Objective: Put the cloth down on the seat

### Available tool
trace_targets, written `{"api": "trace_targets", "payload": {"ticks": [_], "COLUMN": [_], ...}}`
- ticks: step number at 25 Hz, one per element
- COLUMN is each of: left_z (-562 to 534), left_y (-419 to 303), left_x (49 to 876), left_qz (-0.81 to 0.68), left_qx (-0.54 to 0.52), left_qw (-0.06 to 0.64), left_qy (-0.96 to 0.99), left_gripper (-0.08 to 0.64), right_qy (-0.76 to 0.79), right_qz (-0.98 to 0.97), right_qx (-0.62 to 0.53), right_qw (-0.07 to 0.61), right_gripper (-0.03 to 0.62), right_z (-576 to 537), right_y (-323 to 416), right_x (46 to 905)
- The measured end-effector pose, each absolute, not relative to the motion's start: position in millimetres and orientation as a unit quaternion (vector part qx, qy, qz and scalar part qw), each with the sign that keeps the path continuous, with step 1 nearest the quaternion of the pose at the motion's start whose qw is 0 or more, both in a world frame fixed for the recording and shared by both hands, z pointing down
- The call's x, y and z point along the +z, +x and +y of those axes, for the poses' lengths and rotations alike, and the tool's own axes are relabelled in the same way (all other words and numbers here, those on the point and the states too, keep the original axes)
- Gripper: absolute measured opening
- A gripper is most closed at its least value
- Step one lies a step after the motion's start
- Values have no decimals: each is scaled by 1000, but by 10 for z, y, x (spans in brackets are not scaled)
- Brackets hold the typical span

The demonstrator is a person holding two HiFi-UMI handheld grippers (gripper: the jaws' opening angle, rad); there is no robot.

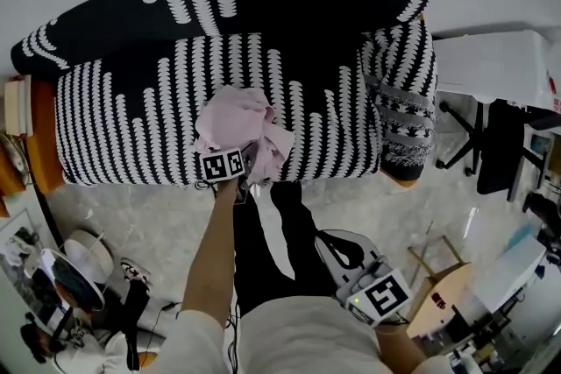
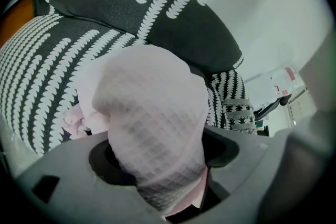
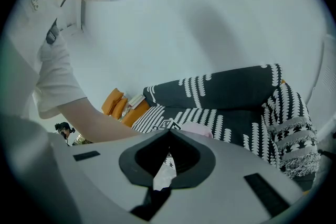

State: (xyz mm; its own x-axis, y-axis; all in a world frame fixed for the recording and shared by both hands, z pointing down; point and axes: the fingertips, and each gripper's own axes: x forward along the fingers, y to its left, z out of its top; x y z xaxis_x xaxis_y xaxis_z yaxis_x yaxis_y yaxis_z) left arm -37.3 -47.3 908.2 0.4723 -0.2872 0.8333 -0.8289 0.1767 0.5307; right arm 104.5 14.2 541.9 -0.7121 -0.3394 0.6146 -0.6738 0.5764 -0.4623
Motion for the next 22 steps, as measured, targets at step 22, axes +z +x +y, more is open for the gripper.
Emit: {"api": "trace_targets", "payload": {"ticks": [22], "left_z": [-360], "left_y": [-521], "left_x": [8441], "left_qz": [-455], "left_qx": [201], "left_qw": [595], "left_qy": [632], "left_gripper": [376], "right_qy": [322], "right_qz": [-874], "right_qx": [306], "right_qw": [196], "right_gripper": [8], "right_z": [80], "right_y": [816], "right_x": [4944]}}
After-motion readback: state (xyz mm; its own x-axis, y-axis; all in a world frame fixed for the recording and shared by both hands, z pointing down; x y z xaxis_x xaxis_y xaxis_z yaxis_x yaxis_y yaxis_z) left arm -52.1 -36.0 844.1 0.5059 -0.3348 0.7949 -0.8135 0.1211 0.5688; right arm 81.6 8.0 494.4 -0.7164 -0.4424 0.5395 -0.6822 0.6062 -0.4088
